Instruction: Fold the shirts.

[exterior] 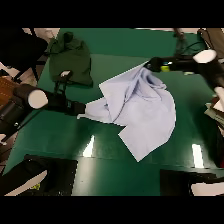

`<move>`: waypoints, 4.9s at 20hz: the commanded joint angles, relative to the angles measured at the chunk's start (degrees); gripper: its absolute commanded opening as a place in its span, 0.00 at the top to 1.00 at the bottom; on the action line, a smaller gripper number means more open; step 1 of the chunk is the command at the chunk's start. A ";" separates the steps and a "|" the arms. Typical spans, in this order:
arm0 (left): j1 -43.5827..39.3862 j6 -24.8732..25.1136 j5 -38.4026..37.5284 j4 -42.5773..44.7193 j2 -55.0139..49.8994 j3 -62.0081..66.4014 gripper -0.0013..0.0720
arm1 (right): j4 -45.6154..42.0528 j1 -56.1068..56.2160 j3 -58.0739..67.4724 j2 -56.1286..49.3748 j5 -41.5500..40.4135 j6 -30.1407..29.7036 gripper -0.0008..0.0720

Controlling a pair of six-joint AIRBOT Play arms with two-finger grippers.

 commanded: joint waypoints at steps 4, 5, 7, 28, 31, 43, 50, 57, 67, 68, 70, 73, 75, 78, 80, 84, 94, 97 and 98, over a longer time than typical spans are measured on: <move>4.26 -7.69 3.69 14.88 0.00 -6.62 0.95 | 0.72 -1.18 9.66 -5.14 6.38 1.14 0.49; 5.99 -8.98 5.46 14.93 0.00 -6.91 0.95 | 0.66 -3.04 9.51 -3.17 10.43 2.58 0.37; 9.38 -9.57 8.50 14.93 -0.04 -6.86 0.77 | 0.79 -7.04 5.01 2.89 16.68 5.44 0.27; 19.89 35.76 13.79 -42.18 -7.06 6.10 0.31 | -4.26 -42.12 -78.79 61.16 22.27 11.47 0.21; 19.87 35.80 12.87 -42.10 -7.08 6.08 0.31 | -3.78 -39.12 -78.75 55.52 19.47 12.26 0.22; 19.87 33.64 3.93 -29.29 -7.06 6.08 0.32 | 6.67 -10.03 -67.73 31.91 -2.67 11.67 0.61; 19.87 18.53 -19.12 3.37 -7.02 3.69 0.14 | 1.64 -13.99 -65.00 41.35 -4.17 14.73 0.96; 9.31 23.12 -19.04 -4.39 -6.99 -2.73 0.16 | 1.66 -18.51 -65.00 46.45 -1.09 14.64 0.96; 4.00 19.52 -5.79 -0.63 -7.08 -6.08 0.16 | 1.79 -18.69 -64.98 46.40 -0.11 14.05 0.96; 4.00 19.54 -4.68 -2.12 -7.08 -8.15 0.16 | 1.79 -18.69 -65.00 46.40 -0.22 13.94 0.96; 4.00 19.58 -1.64 -5.92 -7.08 -11.85 0.16 | 1.79 -18.69 -64.98 46.40 -0.15 13.70 0.96; 4.00 19.74 3.41 -11.08 -7.08 -13.70 0.18 | 1.88 -18.69 -64.98 46.42 0.00 13.68 0.96; 3.98 19.74 7.78 -13.29 -7.15 -13.68 0.51 | 1.88 -18.69 -64.98 46.42 0.42 13.64 0.96; 4.00 18.75 10.88 -14.19 -7.13 -13.62 0.92 | 2.23 -18.69 -64.72 46.45 0.92 13.57 0.96; 4.00 18.67 9.33 -14.78 -7.13 -12.66 0.95 | 2.08 -18.69 -63.60 46.45 1.27 13.42 0.96; 4.00 17.07 5.60 -14.84 -5.01 -4.39 0.95 | 1.62 -18.69 -57.99 46.45 1.70 13.00 0.96; 4.00 1.09 10.21 6.36 2.67 45.33 0.95 | -7.39 -18.69 -32.06 60.41 -3.52 12.87 0.96; 3.98 -2.05 14.64 6.29 2.08 50.88 0.95 | -7.43 -18.69 -20.59 60.15 -4.50 12.50 0.96; 4.00 -3.32 16.46 4.92 2.08 51.10 0.95 | -7.21 -18.62 -15.72 58.80 -3.08 11.82 0.96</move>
